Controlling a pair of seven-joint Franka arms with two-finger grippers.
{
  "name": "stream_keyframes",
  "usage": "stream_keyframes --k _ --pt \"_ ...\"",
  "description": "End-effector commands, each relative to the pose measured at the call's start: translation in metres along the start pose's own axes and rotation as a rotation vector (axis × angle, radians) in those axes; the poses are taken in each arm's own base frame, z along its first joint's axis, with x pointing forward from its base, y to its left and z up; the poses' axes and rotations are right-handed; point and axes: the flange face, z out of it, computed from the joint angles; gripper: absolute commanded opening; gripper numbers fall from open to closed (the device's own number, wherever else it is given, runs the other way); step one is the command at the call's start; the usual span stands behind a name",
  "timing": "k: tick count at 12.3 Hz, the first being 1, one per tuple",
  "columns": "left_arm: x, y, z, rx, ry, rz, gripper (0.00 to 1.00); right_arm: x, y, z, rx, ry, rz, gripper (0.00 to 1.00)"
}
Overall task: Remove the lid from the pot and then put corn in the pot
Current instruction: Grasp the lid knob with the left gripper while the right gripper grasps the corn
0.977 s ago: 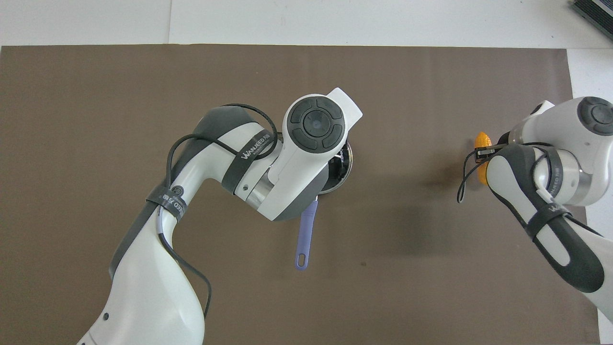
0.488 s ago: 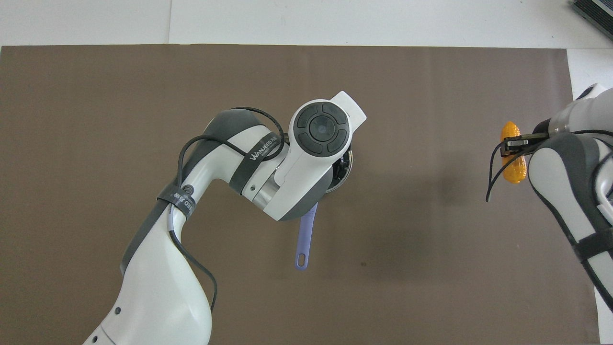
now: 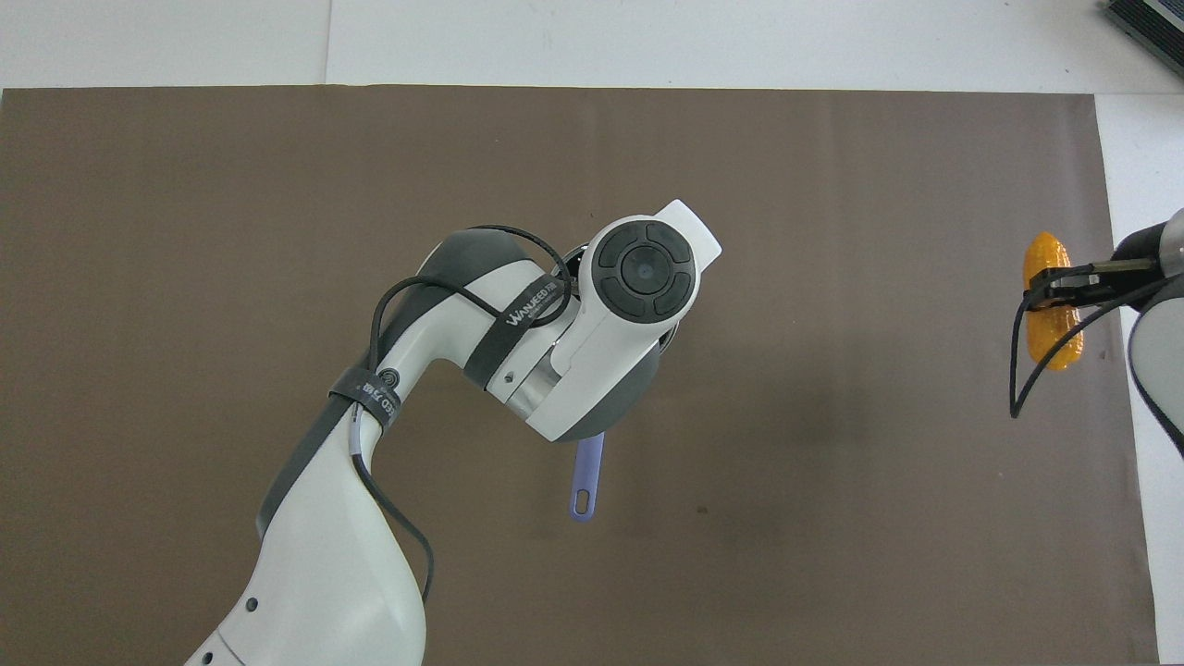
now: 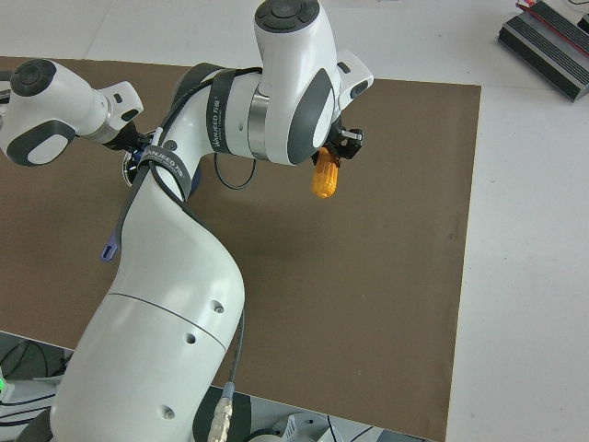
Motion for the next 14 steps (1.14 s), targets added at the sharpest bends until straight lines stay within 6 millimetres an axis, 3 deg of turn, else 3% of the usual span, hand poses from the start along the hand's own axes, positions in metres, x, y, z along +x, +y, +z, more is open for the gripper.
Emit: stream_keyframes --k 1,3,4,6,9,10,14 --pt "-0.002 -0.004 -0.004 0.001 -0.001 -0.016 0.91 -0.022 -0.006 -0.023 -0.002 -0.043 0.006 0.0" --pt "-0.006 -0.004 -0.002 0.004 -0.008 -0.015 0.75 -0.031 -0.011 -0.022 0.003 -0.06 0.001 0.0" --pt "-0.006 -0.004 -0.003 0.003 -0.006 -0.015 0.69 -0.034 -0.026 -0.02 0.001 -0.058 -0.02 0.0" --pt "-0.006 -0.004 -0.005 0.006 -0.01 -0.015 0.4 -0.035 -0.034 -0.02 -0.002 -0.058 0.03 0.0" --pt "-0.005 -0.007 -0.013 0.005 -0.005 -0.019 0.1 -0.035 -0.034 -0.02 -0.002 -0.055 0.036 0.0" --pt "-0.006 -0.009 -0.014 0.016 -0.013 -0.019 0.05 -0.035 -0.035 -0.02 -0.002 -0.055 0.035 0.0" --pt "-0.012 -0.018 -0.065 0.009 -0.001 -0.025 0.0 -0.034 -0.04 -0.02 -0.003 -0.048 0.023 0.0"
